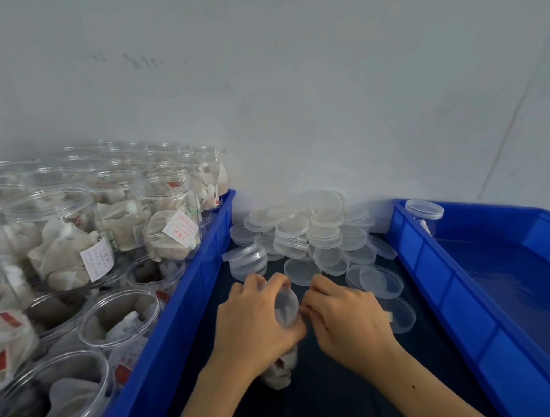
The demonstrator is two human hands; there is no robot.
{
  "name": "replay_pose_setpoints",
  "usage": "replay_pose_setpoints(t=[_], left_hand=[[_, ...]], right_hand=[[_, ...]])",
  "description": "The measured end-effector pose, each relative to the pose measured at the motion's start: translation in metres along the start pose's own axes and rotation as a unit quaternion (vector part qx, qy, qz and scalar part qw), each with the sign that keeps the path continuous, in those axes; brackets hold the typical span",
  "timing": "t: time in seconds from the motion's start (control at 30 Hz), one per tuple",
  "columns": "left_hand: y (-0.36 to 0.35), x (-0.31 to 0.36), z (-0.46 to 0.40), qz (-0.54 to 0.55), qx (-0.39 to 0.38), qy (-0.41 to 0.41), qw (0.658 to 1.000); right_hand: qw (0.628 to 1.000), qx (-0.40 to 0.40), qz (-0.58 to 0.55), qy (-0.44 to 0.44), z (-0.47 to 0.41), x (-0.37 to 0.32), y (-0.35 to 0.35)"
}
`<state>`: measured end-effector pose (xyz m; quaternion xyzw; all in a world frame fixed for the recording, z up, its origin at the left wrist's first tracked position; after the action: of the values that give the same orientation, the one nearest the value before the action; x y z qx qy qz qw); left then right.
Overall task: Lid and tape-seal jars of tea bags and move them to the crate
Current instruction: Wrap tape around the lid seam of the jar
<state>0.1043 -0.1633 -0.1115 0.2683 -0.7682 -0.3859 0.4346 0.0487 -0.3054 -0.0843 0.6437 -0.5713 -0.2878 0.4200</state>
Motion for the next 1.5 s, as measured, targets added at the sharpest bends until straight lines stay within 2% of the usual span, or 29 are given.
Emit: replay_pose_setpoints(t=[0.23,0.53,0.7,0.77,0.83,0.9,1.03,1.2,1.3,1.37,1.5], left_hand=[[-0.002,-0.002,-0.003,0.003,0.002,-0.002,1.0],[-0.003,-0.005,-0.001,0.001,-0.012,-0.015,1.0],[0.003,-0.001,0.0,0.013,-0.025,-0.032,0.999],[0.001,0.006,0.01,0.037,-0.044,-0.065,0.996],[-0.001,0.012,0.021,0.062,-0.066,-0.08,0.993],[-0.002,0.012,0.022,0.064,-0.066,-0.084,0.992],[0.003,0.01,0.017,0.063,-0.06,-0.081,0.993],[0.014,0.0,0.009,0.066,-0.084,-0.121,0.987],[0.017,-0.007,0.001,0.063,-0.1,-0.132,0.984],[0.015,-0.008,-0.004,0.051,-0.095,-0.132,0.985],[0.009,-0.009,-0.001,0.051,-0.047,-0.078,0.995]], right_hand=[[0.995,0.005,0.077,-0.071,-0.001,-0.018,-0.002],[0.992,0.046,0.036,-0.113,0.001,-0.018,-0.011],[0.99,0.031,0.018,-0.134,-0.004,-0.012,-0.025],[0.98,-0.01,0.023,-0.195,-0.019,0.011,-0.024],[0.972,0.013,0.024,-0.235,-0.036,0.04,-0.014],[0.978,0.046,0.018,-0.201,-0.051,0.055,-0.006],[0.987,0.028,-0.047,-0.153,-0.052,0.054,-0.005],[0.992,0.006,-0.014,-0.129,-0.014,0.045,-0.024],[0.995,0.032,0.013,-0.094,0.003,0.037,-0.026],[0.994,0.078,0.015,-0.076,0.011,0.031,-0.027],[0.989,0.112,0.008,-0.096,0.018,0.026,-0.038]])
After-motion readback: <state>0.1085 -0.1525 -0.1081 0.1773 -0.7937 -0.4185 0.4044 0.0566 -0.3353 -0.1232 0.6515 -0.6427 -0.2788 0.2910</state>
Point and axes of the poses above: each hand's wrist, its own z-axis away from the middle knuckle, its own y-axis out of the back of the hand, x = y × z, the point moved 2 cm from there along -z, towards the middle knuckle, and after that the axes turned 6 degrees about z, right-handed, at the moved point
